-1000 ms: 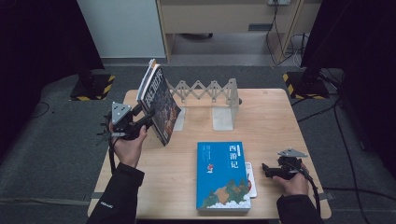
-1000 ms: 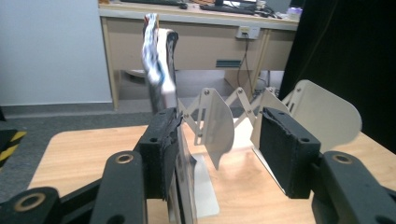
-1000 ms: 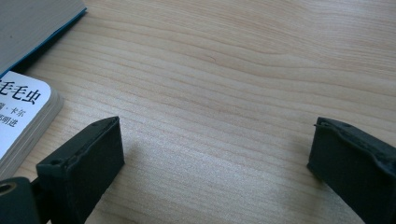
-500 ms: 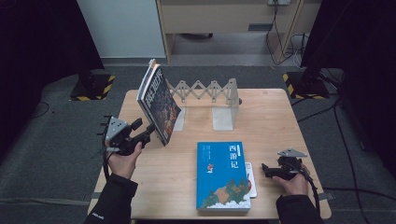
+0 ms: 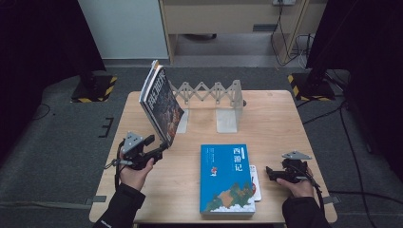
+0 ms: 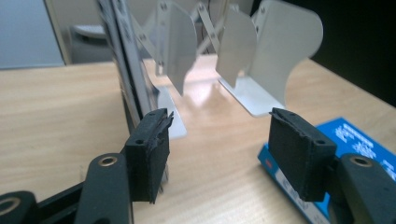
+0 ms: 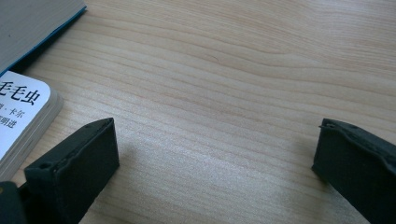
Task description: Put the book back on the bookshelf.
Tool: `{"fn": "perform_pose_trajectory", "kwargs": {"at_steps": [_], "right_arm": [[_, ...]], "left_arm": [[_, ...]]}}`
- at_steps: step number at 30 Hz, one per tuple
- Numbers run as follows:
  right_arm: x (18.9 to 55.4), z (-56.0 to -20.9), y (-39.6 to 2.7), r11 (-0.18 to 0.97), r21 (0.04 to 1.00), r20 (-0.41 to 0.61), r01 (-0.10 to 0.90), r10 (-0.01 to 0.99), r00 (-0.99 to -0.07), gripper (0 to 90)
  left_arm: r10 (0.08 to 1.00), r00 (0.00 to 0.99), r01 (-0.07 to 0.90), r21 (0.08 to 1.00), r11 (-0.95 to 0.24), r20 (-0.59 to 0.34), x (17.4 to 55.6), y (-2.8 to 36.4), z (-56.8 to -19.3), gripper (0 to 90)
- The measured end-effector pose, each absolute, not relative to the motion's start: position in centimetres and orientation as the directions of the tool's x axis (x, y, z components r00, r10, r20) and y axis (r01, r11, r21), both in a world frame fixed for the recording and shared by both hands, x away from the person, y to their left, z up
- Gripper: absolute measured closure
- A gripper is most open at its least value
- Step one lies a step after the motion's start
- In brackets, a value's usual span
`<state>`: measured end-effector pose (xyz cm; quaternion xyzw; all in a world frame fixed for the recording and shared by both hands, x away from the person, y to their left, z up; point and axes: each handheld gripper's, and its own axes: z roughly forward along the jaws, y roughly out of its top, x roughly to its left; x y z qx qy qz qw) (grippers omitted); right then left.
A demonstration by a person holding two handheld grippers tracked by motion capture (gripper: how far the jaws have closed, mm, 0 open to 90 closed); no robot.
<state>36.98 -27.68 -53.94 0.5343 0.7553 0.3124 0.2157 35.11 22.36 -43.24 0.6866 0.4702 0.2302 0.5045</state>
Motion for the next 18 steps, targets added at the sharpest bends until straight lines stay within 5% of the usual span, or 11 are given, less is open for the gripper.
{"fn": "perform_pose_trajectory", "kwargs": {"at_steps": [18], "right_arm": [[37.0, -52.0, -27.0, 0.204, 0.673, 0.042, 0.711, 0.949, -0.312, 10.5]], "left_arm": [[0.843, 0.503, 0.523, 0.844, -0.118, -0.194, 36.1, 20.4, -47.0, 32.7]]}}
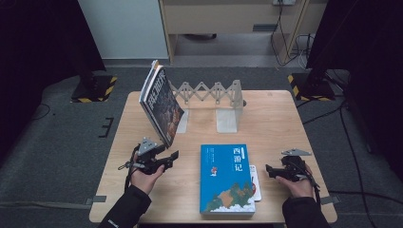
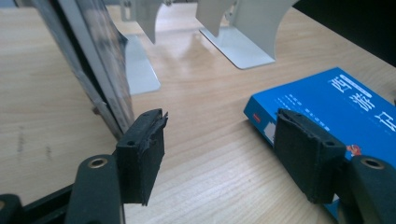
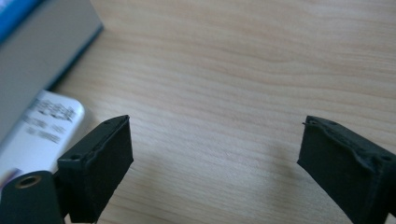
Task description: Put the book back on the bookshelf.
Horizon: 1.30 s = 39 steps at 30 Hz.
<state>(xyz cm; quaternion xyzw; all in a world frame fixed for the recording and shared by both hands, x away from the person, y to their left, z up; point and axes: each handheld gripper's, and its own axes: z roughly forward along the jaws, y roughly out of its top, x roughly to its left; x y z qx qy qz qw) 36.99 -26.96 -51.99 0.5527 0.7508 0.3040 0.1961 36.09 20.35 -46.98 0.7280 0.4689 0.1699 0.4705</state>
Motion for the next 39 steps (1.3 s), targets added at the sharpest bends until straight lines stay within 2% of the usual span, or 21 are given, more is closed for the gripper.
{"fn": "perform_pose_trajectory", "kwargs": {"at_steps": [5, 11, 20, 30, 33, 39], "right_arm": [[36.4, -50.4, -25.9, 0.136, 0.708, 0.124, 0.693, 0.942, -0.312, 12.8], [36.0, -49.9, -23.7, 0.172, 0.700, 0.150, 0.693, 0.913, -0.379, 12.1], [35.7, -49.6, -21.6, 0.198, 0.704, 0.185, 0.682, 0.876, -0.445, 11.8], [35.6, -50.0, -20.1, 0.213, 0.693, 0.222, 0.689, 0.846, -0.485, 12.7], [35.7, -50.3, -19.8, 0.207, 0.689, 0.243, 0.695, 0.837, -0.491, 12.9], [35.7, -50.6, -19.4, 0.196, 0.677, 0.276, 0.709, 0.826, -0.492, 12.0]], "left_arm": [[0.823, 0.523, 0.552, 0.824, -0.130, -0.221, 36.4, 19.1, -47.8, 31.9], [0.801, 0.560, 0.567, 0.802, -0.187, -0.209, 36.7, 17.4, -48.8, 30.0], [0.775, 0.582, 0.600, 0.773, -0.207, -0.244, 37.2, 15.0, -50.0, 28.5], [0.750, 0.589, 0.634, 0.748, -0.197, -0.302, 37.7, 13.0, -51.2, 25.9], [0.739, 0.579, 0.654, 0.737, -0.170, -0.343, 38.0, 12.6, -51.5, 24.4], [0.721, 0.569, 0.675, 0.726, -0.135, -0.395, 38.4, 12.1, -52.2, 18.0]]}}
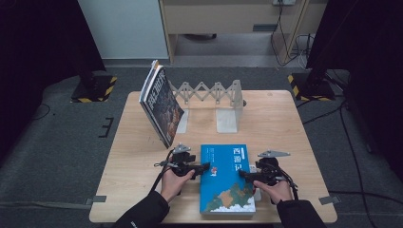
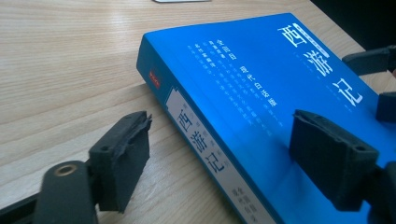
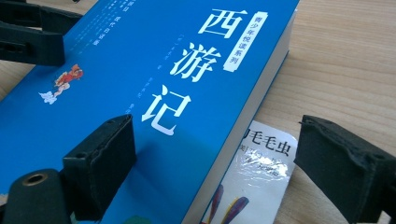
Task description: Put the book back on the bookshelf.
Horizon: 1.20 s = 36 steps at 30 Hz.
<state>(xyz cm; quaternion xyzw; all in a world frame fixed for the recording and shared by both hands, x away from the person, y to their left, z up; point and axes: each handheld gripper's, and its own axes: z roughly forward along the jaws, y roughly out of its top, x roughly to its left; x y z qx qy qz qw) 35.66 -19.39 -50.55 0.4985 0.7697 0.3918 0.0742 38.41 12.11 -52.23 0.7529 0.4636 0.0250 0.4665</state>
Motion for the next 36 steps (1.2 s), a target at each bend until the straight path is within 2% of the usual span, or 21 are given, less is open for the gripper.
{"fn": "perform_pose_trajectory", "kwargs": {"at_steps": [9, 14, 20, 26, 32, 36], "right_arm": [[35.8, -50.8, -19.0, 0.178, 0.665, 0.311, 0.725, 0.817, -0.486, 10.9], [35.9, -51.0, -18.8, 0.171, 0.664, 0.325, 0.728, 0.811, -0.486, 10.3], [36.0, -51.3, -18.6, 0.166, 0.661, 0.347, 0.732, 0.797, -0.494, 10.3], [36.0, -51.4, -18.5, 0.158, 0.663, 0.356, 0.731, 0.793, -0.495, 10.5], [36.0, -51.5, -18.4, 0.160, 0.661, 0.365, 0.733, 0.785, -0.500, 10.3], [36.0, -51.5, -18.4, 0.156, 0.656, 0.370, 0.738, 0.786, -0.495, 10.1]], "left_arm": [[0.666, 0.549, 0.722, 0.688, -0.075, -0.504, 38.9, 11.2, -53.5, 13.0], [0.661, 0.550, 0.717, 0.694, -0.061, -0.510, 39.0, 10.9, -54.0, 8.1], [0.672, 0.568, 0.684, 0.727, -0.063, -0.475, 38.8, 10.2, -54.2, 0.9], [0.677, 0.563, 0.684, 0.728, -0.058, -0.474, 39.0, 10.1, -54.2, 0.2], [0.666, 0.530, 0.697, 0.717, 0.008, -0.524, 39.5, 10.4, -54.5, 1.9], [0.692, 0.533, 0.688, 0.726, -0.019, -0.486, 39.4, 10.0, -54.3, 2.5]]}}
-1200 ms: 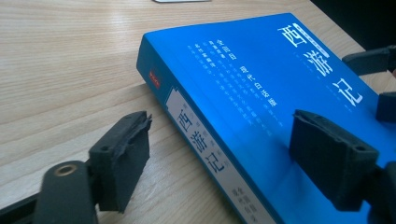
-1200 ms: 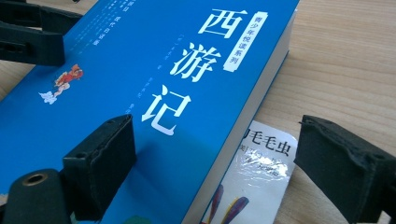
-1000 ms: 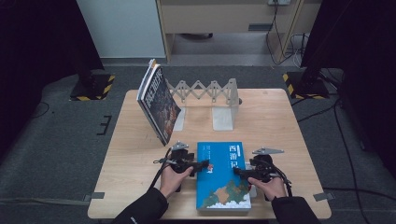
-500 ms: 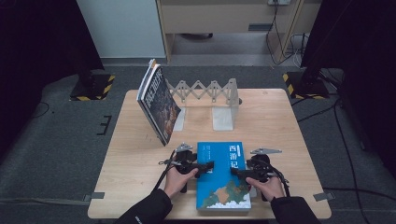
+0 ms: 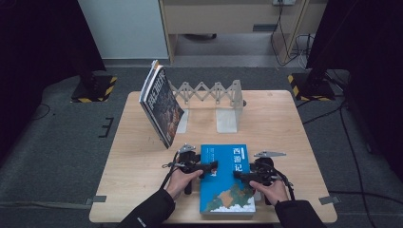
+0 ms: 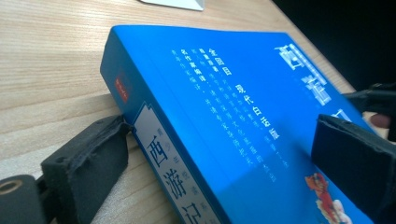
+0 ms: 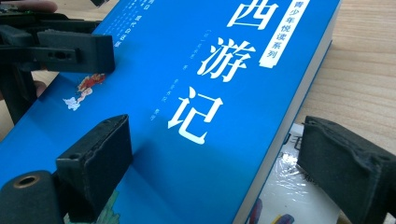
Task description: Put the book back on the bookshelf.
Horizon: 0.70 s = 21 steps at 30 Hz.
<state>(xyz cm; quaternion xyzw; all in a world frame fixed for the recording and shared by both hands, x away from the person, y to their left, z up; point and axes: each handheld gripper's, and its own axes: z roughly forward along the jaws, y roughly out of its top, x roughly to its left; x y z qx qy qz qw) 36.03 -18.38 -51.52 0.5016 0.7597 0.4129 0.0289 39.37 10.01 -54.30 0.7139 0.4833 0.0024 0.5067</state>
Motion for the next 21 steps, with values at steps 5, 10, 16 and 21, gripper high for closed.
{"fn": "perform_pose_trajectory", "kwargs": {"at_steps": [5, 10, 16, 21], "right_arm": [[36.0, -51.6, -18.3, 0.152, 0.655, 0.378, 0.740, 0.782, -0.495, 10.0], [36.0, -51.6, -18.2, 0.158, 0.661, 0.372, 0.734, 0.780, -0.503, 10.4], [36.1, -51.6, -18.2, 0.154, 0.654, 0.383, 0.740, 0.777, -0.500, 10.8], [35.9, -51.5, -18.0, 0.164, 0.651, 0.380, 0.741, 0.774, -0.506, 10.9]], "left_arm": [[0.695, 0.531, 0.687, 0.726, -0.019, -0.484, 39.3, 9.9, -54.3, 2.2], [0.683, 0.545, 0.687, 0.726, -0.031, -0.486, 39.3, 9.9, -54.3, 0.0], [0.686, 0.515, 0.722, 0.692, -0.022, -0.515, 39.5, 10.5, -54.0, 7.4], [0.674, 0.500, 0.748, 0.663, -0.020, -0.544, 39.4, 10.9, -53.8, 11.7]]}}
